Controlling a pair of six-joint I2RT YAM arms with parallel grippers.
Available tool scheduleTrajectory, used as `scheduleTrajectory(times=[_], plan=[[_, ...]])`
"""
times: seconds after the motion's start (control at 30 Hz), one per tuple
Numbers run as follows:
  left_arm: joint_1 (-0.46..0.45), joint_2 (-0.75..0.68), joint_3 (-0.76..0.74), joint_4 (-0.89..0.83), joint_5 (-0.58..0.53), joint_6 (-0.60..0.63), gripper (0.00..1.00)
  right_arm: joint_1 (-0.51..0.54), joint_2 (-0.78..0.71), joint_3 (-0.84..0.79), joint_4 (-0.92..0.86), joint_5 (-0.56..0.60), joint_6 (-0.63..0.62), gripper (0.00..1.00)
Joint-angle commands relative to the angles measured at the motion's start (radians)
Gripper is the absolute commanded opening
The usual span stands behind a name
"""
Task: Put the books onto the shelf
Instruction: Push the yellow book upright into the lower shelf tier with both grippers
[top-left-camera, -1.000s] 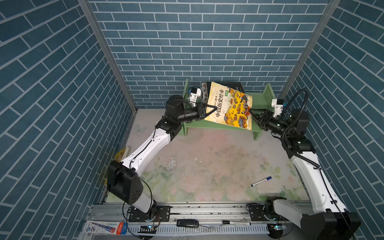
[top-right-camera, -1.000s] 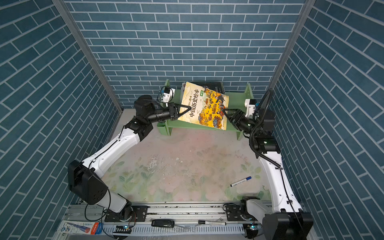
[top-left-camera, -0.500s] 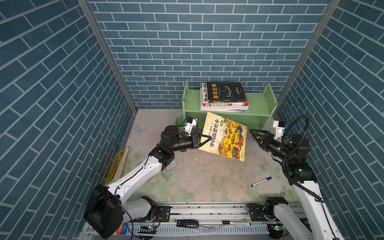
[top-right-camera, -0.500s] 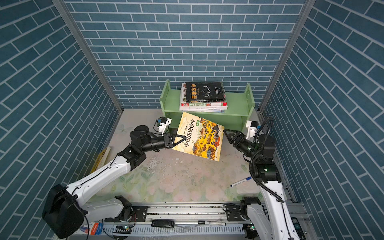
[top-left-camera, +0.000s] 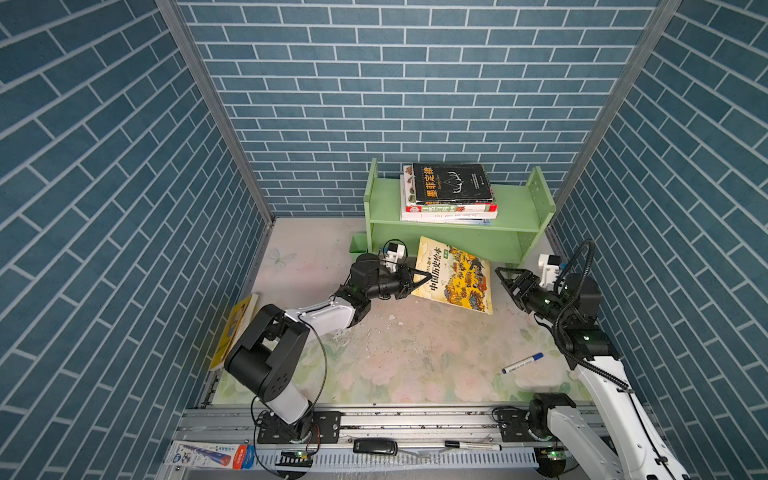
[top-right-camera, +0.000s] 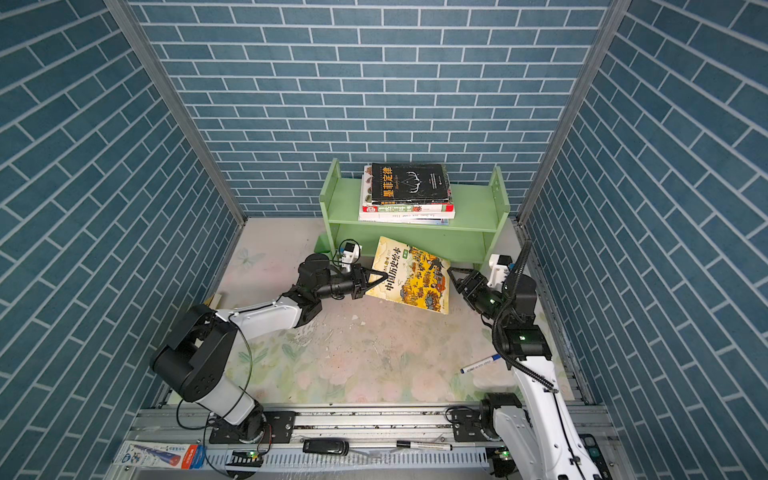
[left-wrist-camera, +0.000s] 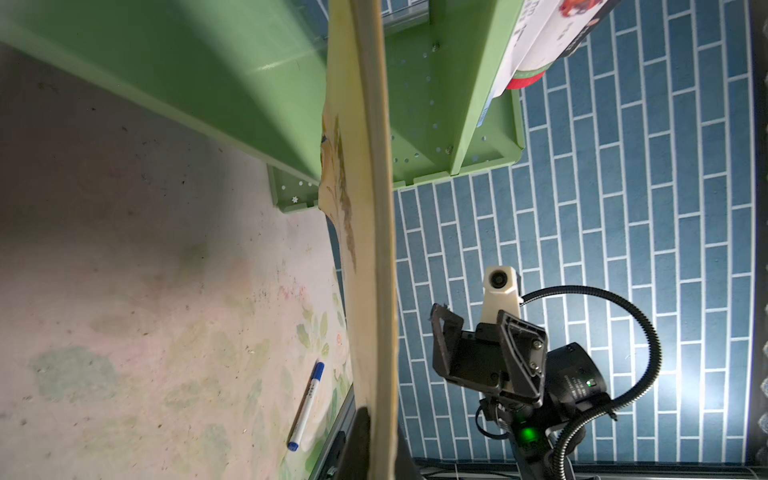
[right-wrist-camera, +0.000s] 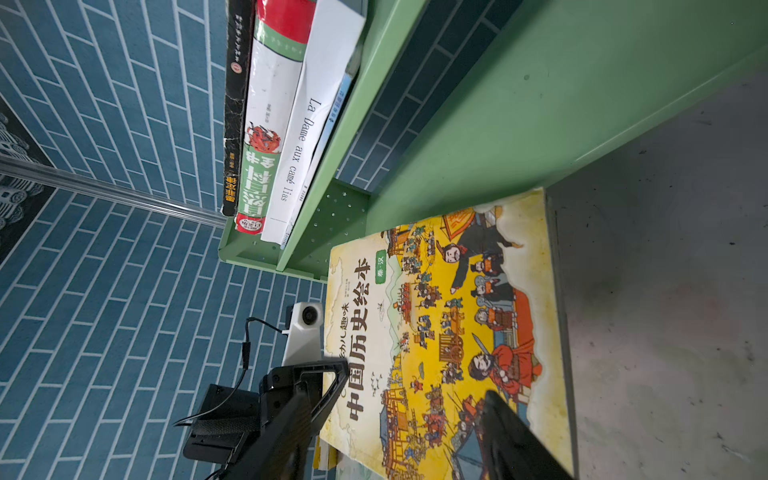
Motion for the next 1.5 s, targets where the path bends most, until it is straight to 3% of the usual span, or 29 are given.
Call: scheduleTrajectory(times=[0.0, 0.23, 0.67, 1.13, 1.47], plan=[[0.009, 0.033, 0.074, 0.147, 0.006, -0.027, 0.00, 0.003, 0.016, -0.021, 0.037, 0.034, -0.003, 0.66], [0.044, 0.158, 0.148, 0.294, -0.018, -0.138, 0.00, 0.003, 0.047, -0.011, 0.033, 0.098, -0.040, 0.66], [0.050, 0.243, 0.242, 0.151, -0.048, -0.078, 0.00, 0.003, 0.125, -0.095, 0.228, 0.106, 0.072, 0.66], [0.059, 0.261, 0.303, 0.030, -0.051, -0.030, 0.00, 0.005, 0.314, -0.117, 0.392, 0.081, 0.102, 0.65], [0.063, 0.267, 0.321, 0.000, -0.050, -0.015, 0.00, 0.013, 0.523, -0.071, 0.647, 0.037, 0.191, 0.50]])
